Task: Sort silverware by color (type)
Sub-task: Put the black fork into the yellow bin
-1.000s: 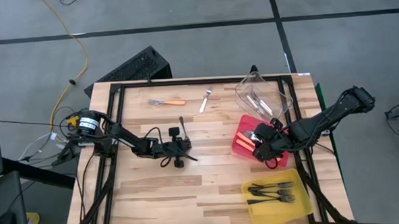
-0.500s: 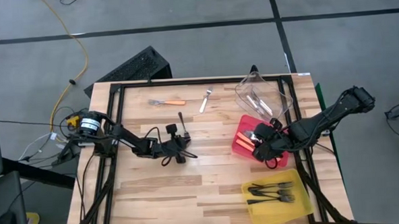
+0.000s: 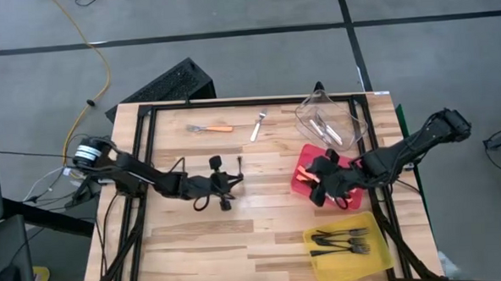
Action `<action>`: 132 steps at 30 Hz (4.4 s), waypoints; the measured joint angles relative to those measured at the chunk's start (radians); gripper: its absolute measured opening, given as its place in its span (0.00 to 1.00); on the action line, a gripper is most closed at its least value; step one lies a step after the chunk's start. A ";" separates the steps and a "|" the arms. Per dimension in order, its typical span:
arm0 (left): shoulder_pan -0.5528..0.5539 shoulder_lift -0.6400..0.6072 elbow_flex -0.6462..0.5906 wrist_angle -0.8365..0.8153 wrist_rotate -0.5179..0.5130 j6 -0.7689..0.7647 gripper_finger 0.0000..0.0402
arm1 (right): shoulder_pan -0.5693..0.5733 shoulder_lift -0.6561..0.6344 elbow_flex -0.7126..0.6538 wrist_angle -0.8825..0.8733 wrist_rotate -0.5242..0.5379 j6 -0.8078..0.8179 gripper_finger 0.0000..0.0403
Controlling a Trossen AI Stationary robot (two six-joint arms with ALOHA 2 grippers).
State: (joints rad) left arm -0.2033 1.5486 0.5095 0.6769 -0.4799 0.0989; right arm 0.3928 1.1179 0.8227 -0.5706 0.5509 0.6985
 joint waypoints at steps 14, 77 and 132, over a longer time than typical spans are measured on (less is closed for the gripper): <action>0.000 -0.308 0.002 -0.083 0.172 -0.015 0.00 | -0.010 0.000 0.000 0.195 0.001 -0.209 0.52; 0.025 -0.481 0.003 0.029 0.446 -0.124 0.00 | -0.175 0.683 0.580 0.727 -0.309 -0.946 0.25; -0.023 -0.483 0.004 -0.121 0.242 -0.083 0.58 | 0.299 0.324 0.578 -0.495 -0.050 0.154 0.06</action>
State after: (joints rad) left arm -0.2264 1.0657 0.5133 0.5562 -0.2384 0.0156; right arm 0.6916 1.4423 1.4010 -1.0654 0.5004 0.8522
